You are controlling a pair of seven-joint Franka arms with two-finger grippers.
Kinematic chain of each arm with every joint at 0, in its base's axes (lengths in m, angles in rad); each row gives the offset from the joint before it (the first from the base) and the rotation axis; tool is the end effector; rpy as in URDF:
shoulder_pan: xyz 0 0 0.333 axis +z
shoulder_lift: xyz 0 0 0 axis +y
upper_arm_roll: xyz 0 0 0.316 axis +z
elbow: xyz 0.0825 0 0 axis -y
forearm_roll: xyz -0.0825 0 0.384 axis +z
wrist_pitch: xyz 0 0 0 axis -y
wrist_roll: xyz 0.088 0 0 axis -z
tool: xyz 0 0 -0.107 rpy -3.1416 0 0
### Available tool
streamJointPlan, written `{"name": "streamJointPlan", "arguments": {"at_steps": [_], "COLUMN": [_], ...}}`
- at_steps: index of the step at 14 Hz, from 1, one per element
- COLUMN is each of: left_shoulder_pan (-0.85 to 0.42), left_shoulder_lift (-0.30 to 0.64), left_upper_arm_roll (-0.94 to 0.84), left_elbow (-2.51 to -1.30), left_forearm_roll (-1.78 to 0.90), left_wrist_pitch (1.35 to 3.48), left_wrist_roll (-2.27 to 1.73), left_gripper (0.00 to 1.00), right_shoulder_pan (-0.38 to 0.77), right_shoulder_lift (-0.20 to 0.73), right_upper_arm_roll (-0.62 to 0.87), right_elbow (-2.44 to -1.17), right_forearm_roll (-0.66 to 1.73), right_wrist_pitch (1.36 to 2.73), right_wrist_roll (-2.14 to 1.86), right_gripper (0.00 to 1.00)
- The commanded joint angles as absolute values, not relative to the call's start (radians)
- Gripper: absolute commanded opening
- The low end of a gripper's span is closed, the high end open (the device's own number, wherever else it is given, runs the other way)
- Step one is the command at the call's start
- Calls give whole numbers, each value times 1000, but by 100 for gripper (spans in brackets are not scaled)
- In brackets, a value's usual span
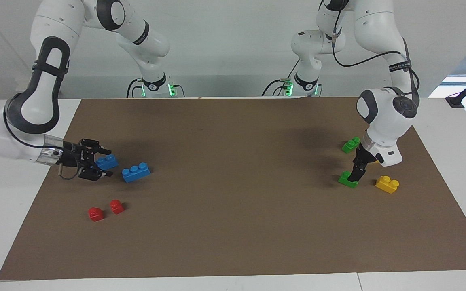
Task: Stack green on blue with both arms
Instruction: 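Reach the left gripper to the green brick while the right gripper reaches the blue brick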
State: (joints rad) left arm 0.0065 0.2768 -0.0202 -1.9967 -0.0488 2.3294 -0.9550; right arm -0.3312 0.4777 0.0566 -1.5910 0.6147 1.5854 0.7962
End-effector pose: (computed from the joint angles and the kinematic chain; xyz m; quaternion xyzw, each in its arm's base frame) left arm 0.6059 -0.0087 0.3273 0.8830 0.4680 0.0150 0.0315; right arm 0.6247 -0.1172 0.3481 -0.7534 0.5359 0.2989 0.2363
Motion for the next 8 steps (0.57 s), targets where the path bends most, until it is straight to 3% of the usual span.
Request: {"name": "streamJointPlan", "arguments": {"at_steps": [1,8], "left_shoulder_pan": [2,11], "left_shoulder_lift": [298,301], "left_upper_arm_roll": [-17,-17], "left_elbow": [-2000,-2011], "left_forearm_roll": [-66,-66], "left_wrist_pitch": [2367,2375], "left_wrist_roll": [-965,-992], "left_gripper": [100,100], "right_shoulder_pan": [-331,-342], "right_shoulder_lift": [494,492], "right_upper_arm_roll": [57,54], "right_elbow": [-1595,-1654], "right_forearm_roll": [637,612], "right_wrist_pitch": [1572,1597], "right_wrist_roll": [756,687], "right_gripper": [99,99]}}
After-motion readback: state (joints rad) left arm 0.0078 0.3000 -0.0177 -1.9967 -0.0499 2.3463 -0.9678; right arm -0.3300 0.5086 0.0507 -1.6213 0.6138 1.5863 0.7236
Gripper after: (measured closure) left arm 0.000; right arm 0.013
